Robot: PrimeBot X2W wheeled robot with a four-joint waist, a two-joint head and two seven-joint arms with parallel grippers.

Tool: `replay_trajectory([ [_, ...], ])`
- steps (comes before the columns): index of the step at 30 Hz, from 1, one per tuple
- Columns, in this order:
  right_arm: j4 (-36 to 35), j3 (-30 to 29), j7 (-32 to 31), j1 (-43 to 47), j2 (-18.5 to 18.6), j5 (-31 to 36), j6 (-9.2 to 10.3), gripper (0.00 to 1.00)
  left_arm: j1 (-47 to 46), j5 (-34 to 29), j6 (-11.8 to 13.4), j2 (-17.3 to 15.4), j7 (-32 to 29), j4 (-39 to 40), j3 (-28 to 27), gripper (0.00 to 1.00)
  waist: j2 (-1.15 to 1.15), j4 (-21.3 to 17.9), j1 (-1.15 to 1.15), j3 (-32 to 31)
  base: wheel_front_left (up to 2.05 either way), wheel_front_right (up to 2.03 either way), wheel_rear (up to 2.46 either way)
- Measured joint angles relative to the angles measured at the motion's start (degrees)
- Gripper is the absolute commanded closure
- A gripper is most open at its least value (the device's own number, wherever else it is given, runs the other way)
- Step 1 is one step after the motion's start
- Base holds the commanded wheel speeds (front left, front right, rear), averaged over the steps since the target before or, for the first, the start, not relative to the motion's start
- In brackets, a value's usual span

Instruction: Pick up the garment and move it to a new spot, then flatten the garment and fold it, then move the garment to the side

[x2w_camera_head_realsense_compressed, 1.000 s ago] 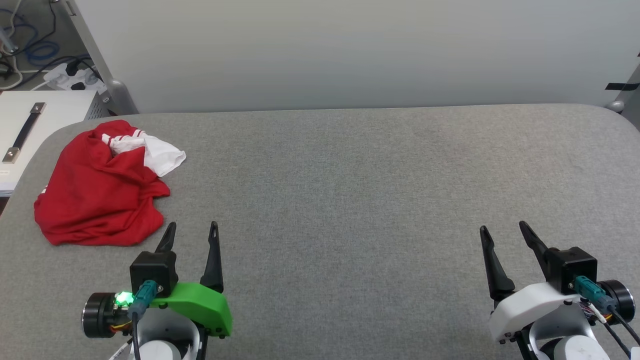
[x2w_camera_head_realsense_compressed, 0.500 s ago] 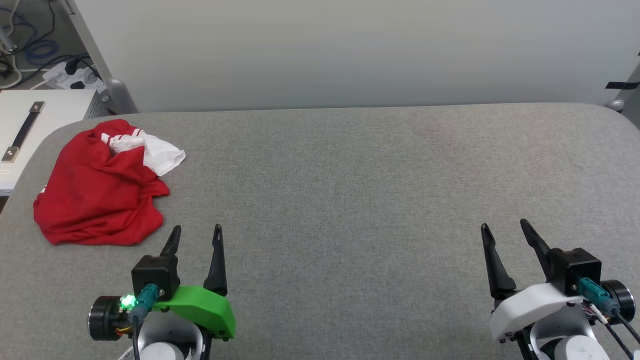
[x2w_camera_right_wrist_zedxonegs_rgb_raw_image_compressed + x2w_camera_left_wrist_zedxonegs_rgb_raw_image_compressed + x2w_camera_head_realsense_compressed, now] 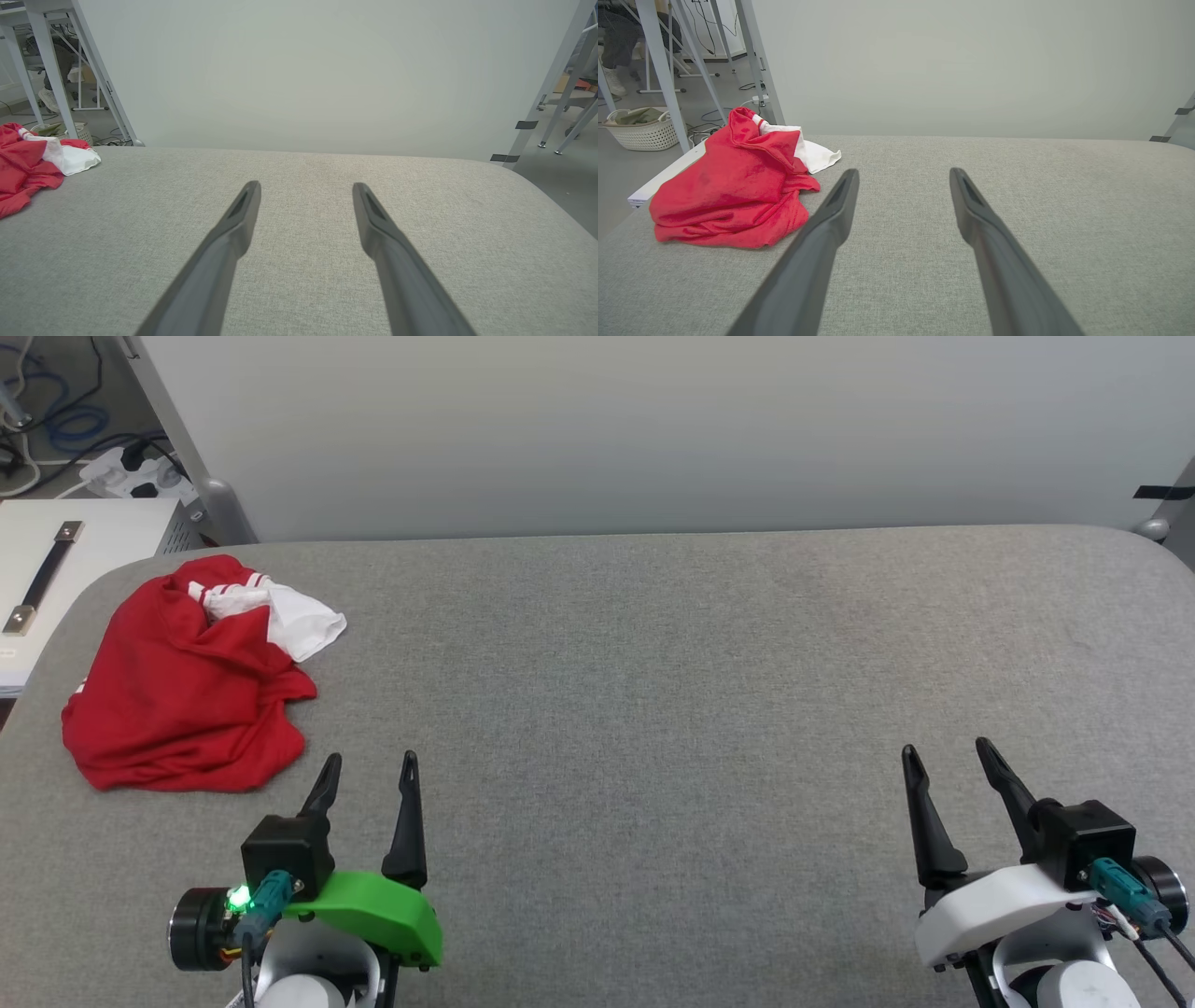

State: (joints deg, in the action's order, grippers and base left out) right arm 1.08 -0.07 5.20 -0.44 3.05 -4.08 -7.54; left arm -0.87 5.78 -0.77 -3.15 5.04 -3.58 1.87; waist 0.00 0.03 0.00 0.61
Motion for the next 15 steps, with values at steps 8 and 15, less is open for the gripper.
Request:
replay_trajectory([
  [8, -1.1, 0.1, 0.9, 0.0, 0.0, -0.8, 0.00, 0.00, 0.0, 0.8, -0.3, 0.0, 1.0, 0.5, 0.2, 0.00, 0.00, 0.1, 0.00, 0.1, 0.00, 0.00, 0.00],
  [15, -0.9, 0.1, 1.7, 0.0, 0.0, -1.1, 0.00, 0.00, 0.0, 2.0, -0.5, 0.0, 1.8, -0.6, 0.9, 0.00, 0.00, 0.1, 0.00, 0.1, 0.00, 0.00, 0.00],
])
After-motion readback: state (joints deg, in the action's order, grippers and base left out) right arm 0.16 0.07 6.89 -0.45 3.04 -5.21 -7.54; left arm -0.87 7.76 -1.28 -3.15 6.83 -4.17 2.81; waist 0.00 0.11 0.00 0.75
